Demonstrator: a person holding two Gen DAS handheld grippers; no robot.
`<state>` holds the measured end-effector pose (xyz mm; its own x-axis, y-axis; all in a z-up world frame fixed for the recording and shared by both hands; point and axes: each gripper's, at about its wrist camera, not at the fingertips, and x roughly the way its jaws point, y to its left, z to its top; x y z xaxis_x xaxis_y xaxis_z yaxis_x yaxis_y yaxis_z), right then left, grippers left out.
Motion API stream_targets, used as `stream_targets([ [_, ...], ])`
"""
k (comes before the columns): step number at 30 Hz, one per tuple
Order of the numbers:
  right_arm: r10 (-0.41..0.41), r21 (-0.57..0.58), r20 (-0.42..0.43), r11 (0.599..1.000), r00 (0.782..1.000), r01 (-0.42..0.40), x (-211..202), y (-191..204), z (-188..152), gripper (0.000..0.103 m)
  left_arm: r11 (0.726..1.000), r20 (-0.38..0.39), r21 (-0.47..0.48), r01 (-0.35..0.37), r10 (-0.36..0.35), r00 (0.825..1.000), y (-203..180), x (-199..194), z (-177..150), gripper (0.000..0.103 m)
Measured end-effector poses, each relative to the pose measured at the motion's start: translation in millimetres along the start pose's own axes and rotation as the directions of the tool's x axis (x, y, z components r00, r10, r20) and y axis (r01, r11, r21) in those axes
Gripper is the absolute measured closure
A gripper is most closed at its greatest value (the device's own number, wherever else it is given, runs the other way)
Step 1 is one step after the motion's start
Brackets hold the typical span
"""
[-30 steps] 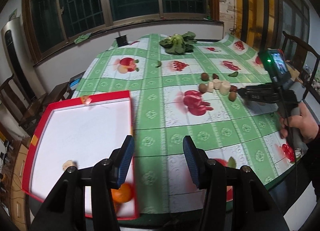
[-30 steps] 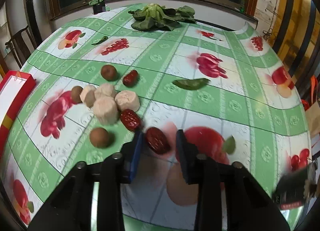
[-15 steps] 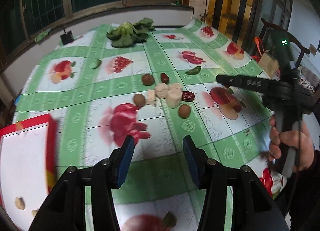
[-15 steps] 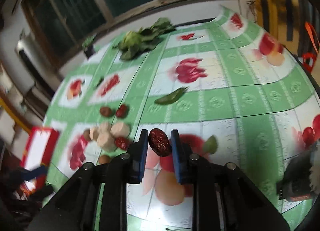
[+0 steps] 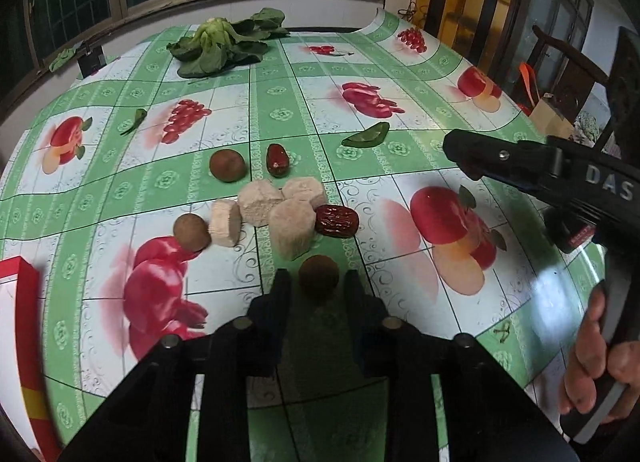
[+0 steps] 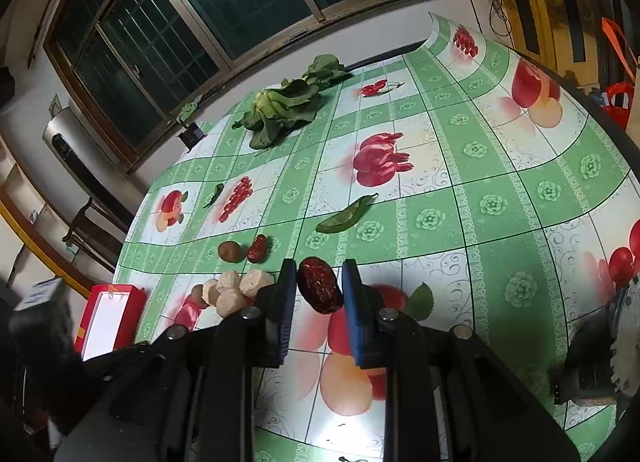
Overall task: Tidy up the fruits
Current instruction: 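Grasp a red date with the right gripper while the left gripper grasps a brown round fruit, then carry the red date and brown fruit over the red tray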
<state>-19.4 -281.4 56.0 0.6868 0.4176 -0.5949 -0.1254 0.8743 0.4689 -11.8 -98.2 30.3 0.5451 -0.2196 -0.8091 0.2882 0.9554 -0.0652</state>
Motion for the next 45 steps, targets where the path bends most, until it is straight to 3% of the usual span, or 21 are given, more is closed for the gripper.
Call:
stream_targets([
  [2,-0.001,-0.004,-0.005,1.000,1.000,0.001,1.3,1.2,-0.7,0.078,1.000,0.013,-0.004,-0.002,0.002,1.000,-0.7,3.8,0.4,0.084],
  [9,-0.023,-0.017,0.003,1.000,1.000,0.023,1.9,1.8,-0.5,0.078,1.000,0.029,-0.008,0.002,-0.002,1.000,1.3,-1.9,-4.2,0.083],
  [14,-0.050,-0.055,0.040,0.997,0.998,0.053,-2.4,6.5,-0.6,0.078,0.998,0.077,0.035,-0.060,0.057,0.995,-1.7,-28.9,-15.8,0.083],
  [19,-0.088,-0.068,0.068,0.993,0.994,0.092,-7.3,8.4,-2.6,0.079,0.995,0.125,0.060,-0.079,0.071,0.990,-2.4,-61.8,-32.0,0.083],
  [23,-0.054,-0.053,0.071,0.997,0.996,0.058,-11.1,17.3,-11.7,0.078,0.992,0.181,0.062,-0.114,0.101,0.978,6.1,-91.9,-44.1,0.083],
  [30,0.020,-0.141,0.096,0.990,0.995,-0.007,-18.8,64.2,-39.0,0.078,0.981,0.250,-0.001,-0.194,0.188,0.950,39.7,-132.4,-56.3,0.083],
  [40,0.157,-0.182,0.074,0.973,0.985,-0.141,-14.3,114.3,-70.4,0.078,0.965,0.293,-0.078,-0.251,0.263,0.919,79.2,-163.7,-74.9,0.083],
  [45,0.167,-0.226,0.044,0.962,0.985,-0.153,-5.6,137.6,-83.4,0.078,0.955,0.306,-0.114,-0.272,0.294,0.905,97.1,-173.6,-79.8,0.084],
])
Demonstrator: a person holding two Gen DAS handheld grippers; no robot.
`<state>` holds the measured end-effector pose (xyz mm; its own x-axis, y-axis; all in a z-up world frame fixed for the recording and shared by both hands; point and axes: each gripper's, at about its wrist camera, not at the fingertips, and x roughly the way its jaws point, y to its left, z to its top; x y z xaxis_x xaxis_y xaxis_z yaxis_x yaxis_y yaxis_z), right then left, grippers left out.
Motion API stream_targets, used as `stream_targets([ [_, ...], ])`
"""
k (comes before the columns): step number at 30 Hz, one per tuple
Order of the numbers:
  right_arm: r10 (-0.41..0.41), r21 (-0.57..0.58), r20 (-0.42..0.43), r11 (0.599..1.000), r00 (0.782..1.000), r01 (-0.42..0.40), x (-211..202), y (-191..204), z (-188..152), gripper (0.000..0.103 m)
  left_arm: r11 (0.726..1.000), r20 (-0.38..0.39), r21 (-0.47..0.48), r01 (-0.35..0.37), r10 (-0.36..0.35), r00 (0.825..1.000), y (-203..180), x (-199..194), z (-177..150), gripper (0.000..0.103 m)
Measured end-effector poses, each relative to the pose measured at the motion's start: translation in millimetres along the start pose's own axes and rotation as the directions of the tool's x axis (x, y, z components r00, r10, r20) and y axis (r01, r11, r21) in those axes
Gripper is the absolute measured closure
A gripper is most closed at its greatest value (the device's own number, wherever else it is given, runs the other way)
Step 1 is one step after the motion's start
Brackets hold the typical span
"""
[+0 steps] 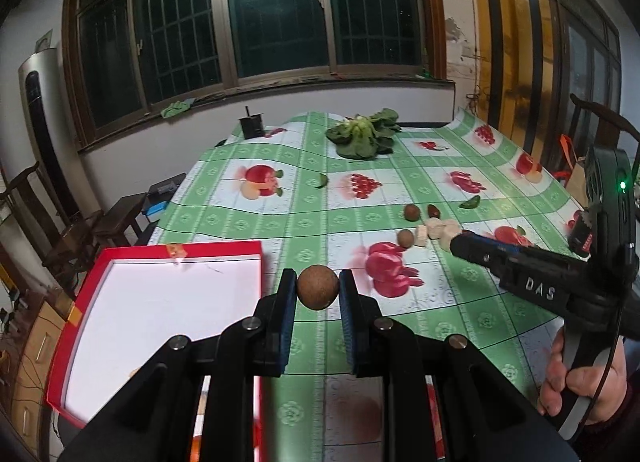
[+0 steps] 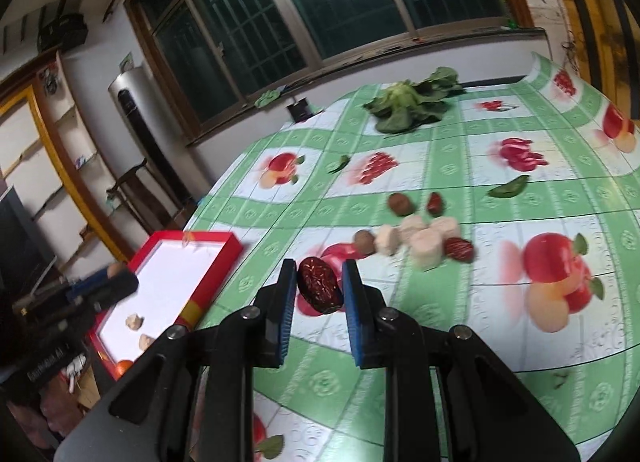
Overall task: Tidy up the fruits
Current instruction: 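Carry the red date and brown fruit over the red tray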
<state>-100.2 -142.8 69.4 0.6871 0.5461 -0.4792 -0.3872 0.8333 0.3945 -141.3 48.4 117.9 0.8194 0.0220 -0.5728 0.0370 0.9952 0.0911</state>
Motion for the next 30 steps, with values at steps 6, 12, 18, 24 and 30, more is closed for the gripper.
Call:
stream_targets([
  [6,0.020,-0.049,-0.019,0.999,1.000,-0.021,8.4,20.8,-7.3,0.078,0.999,-0.002,-0.021,-0.025,0.025,1.000,17.1,-2.5,-4.6,0.083],
  [12,0.030,-0.060,-0.027,0.998,0.999,-0.031,11.1,26.7,-10.1,0.078,0.999,0.003,-0.038,-0.036,0.036,0.999,26.6,-4.6,-4.5,0.083],
  [18,0.042,-0.065,-0.035,0.997,0.999,-0.044,13.1,32.6,-12.9,0.078,0.998,0.010,-0.049,-0.045,0.045,0.999,32.9,-6.1,-4.5,0.083],
  [24,0.067,-0.067,-0.050,0.995,0.997,-0.070,19.4,41.9,-15.6,0.078,0.997,0.011,-0.061,-0.052,0.053,0.999,39.4,-6.5,-5.9,0.083],
  [30,0.095,-0.068,-0.069,0.993,0.993,-0.100,26.2,51.6,-18.6,0.078,0.995,0.014,-0.082,-0.060,0.061,0.998,48.5,-6.1,-7.0,0.083],
])
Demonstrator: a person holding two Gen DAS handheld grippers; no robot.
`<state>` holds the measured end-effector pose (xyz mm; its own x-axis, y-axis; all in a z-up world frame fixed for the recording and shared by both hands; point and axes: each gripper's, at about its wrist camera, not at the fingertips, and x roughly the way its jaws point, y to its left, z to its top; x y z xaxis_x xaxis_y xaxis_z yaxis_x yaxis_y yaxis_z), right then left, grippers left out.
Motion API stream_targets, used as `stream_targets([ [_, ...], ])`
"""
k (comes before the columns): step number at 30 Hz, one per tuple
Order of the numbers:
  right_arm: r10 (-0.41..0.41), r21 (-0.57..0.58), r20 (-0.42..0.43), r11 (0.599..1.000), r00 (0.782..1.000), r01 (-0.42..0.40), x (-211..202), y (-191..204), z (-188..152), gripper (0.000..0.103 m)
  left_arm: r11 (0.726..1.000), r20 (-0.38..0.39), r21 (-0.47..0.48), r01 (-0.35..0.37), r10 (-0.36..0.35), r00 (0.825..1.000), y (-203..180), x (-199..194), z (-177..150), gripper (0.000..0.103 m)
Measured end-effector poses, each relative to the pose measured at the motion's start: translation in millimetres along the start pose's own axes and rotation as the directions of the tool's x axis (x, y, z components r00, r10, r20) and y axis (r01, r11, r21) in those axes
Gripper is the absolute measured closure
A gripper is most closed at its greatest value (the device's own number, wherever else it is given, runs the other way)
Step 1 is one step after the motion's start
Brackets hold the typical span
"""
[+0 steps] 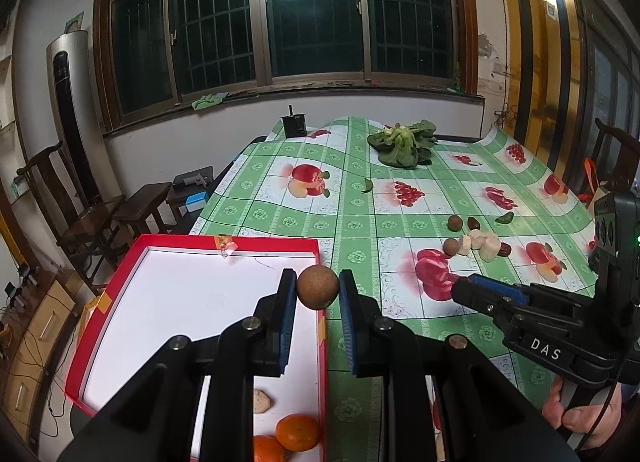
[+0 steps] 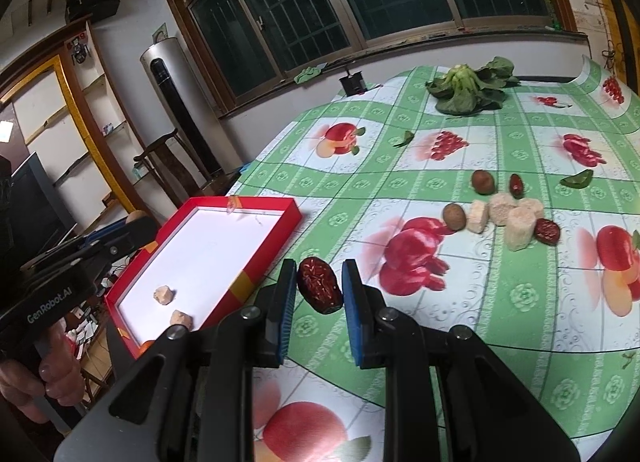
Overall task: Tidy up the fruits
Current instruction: 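Carry the red date and brown fruit over the red tray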
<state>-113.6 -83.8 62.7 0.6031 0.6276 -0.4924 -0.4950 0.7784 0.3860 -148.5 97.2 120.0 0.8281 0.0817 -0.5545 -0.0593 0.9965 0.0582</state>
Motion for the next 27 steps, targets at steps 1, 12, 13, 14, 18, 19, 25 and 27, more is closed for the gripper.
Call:
stream_targets([
  [1,0.005,0.000,-0.005,1.000,1.000,-0.005,1.8,1.8,-0.4,0.078,1.000,0.001,-0.003,-0.002,0.002,1.000,1.6,0.1,0.1,0.083],
  [12,0.061,-0.003,-0.053,0.998,0.997,-0.061,24.2,24.3,-2.6,0.078,0.998,0.015,-0.058,-0.025,0.026,1.000,30.7,1.2,0.1,0.083],
  [13,0.066,-0.007,-0.059,0.998,0.996,-0.067,27.4,28.3,-2.9,0.078,0.998,0.015,-0.065,-0.027,0.028,0.999,34.3,1.6,-0.3,0.083],
  [14,0.071,-0.012,-0.065,0.997,0.995,-0.072,30.2,30.9,-3.2,0.078,0.997,0.015,-0.075,-0.031,0.032,0.999,39.5,2.0,-1.0,0.083],
  [18,0.084,-0.044,-0.086,0.995,0.993,-0.088,43.0,49.0,-3.5,0.078,0.993,0.011,-0.107,-0.051,0.053,0.999,58.5,2.3,-3.6,0.083],
  [19,0.088,-0.053,-0.093,0.994,0.992,-0.093,46.7,53.7,-3.7,0.078,0.991,0.008,-0.119,-0.059,0.061,0.998,65.0,1.7,-4.5,0.083],
  [25,0.136,-0.093,-0.141,0.984,0.981,-0.150,74.3,90.5,-0.5,0.078,0.977,-0.015,-0.169,-0.127,0.126,0.992,99.8,1.0,-13.6,0.083],
  [27,0.147,-0.114,-0.163,0.979,0.976,-0.167,85.4,106.4,1.8,0.078,0.972,-0.043,-0.180,-0.150,0.145,0.989,111.5,6.8,-17.7,0.083],
])
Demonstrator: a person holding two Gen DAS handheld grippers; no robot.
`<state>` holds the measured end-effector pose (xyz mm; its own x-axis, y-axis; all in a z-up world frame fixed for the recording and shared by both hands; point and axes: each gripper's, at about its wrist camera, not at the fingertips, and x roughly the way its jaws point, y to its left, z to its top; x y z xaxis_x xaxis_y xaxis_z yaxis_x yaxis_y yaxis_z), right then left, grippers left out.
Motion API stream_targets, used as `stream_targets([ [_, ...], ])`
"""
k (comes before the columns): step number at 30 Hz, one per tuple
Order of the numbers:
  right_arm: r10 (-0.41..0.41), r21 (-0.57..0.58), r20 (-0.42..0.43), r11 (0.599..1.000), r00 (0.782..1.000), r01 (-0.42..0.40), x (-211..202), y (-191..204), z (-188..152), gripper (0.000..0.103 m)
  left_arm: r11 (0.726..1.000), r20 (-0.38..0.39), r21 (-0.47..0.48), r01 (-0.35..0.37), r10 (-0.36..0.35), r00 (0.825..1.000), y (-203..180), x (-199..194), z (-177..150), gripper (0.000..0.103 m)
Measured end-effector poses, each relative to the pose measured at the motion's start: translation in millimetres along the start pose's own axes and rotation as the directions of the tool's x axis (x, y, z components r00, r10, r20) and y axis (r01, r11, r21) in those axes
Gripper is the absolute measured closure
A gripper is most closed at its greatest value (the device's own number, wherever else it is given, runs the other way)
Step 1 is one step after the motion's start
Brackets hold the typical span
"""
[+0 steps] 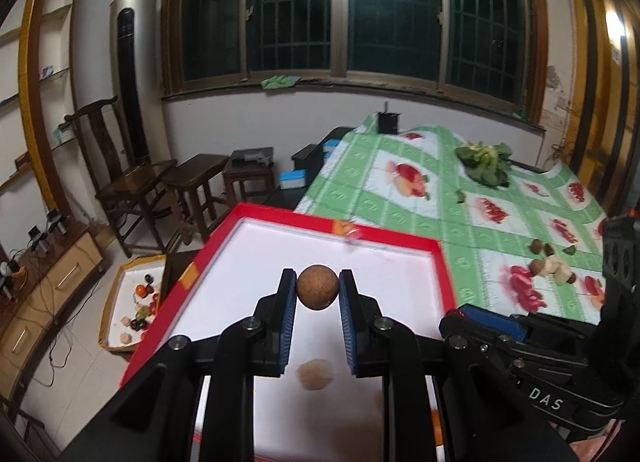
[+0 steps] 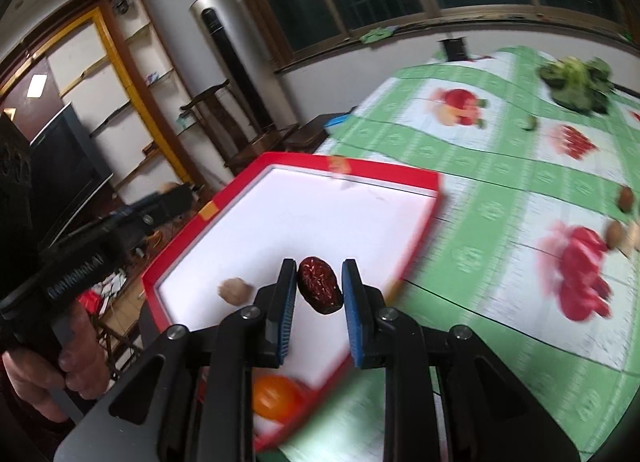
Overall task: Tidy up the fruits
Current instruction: 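Carry the red date and brown fruit over the red tray, then open both grippers to drop the red date and brown fruit into the tray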
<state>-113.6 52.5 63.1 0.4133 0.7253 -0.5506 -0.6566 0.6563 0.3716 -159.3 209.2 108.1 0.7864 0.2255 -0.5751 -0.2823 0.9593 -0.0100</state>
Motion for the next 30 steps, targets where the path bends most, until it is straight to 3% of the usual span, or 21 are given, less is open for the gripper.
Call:
stream_targets([
  [7,0.000,-0.057,-0.102,0.998,0.995,-0.006,42.5,33.5,3.6,0.078,1.000,-0.064,-0.015,-0.020,0.019,0.998,22.3,17.8,-9.8,0.083],
  [17,-0.016,-0.060,-0.197,0.998,0.980,0.004,64.5,41.3,-8.7,0.077,0.999,-0.111,-0.033,-0.033,0.029,0.993,33.8,27.2,-20.0,0.083],
  [19,-0.015,-0.049,-0.212,0.999,0.977,0.005,64.9,40.7,-8.2,0.069,0.999,-0.118,-0.039,-0.035,0.031,0.992,35.4,27.2,-20.4,0.081],
  [21,-0.010,-0.035,-0.211,0.999,0.977,0.003,62.7,39.8,-7.5,0.042,0.998,-0.123,-0.048,-0.038,0.032,0.992,36.6,27.0,-20.1,0.070],
  [24,0.000,-0.027,-0.180,1.000,0.984,-0.005,53.6,37.8,-5.8,0.040,0.997,-0.109,-0.062,-0.050,0.043,0.993,37.1,23.3,-17.8,0.055],
  [30,-0.021,0.009,-0.101,1.000,0.995,0.022,27.1,18.7,0.5,0.040,0.998,-0.102,-0.041,-0.043,0.038,0.994,27.8,19.0,-16.0,0.055],
])
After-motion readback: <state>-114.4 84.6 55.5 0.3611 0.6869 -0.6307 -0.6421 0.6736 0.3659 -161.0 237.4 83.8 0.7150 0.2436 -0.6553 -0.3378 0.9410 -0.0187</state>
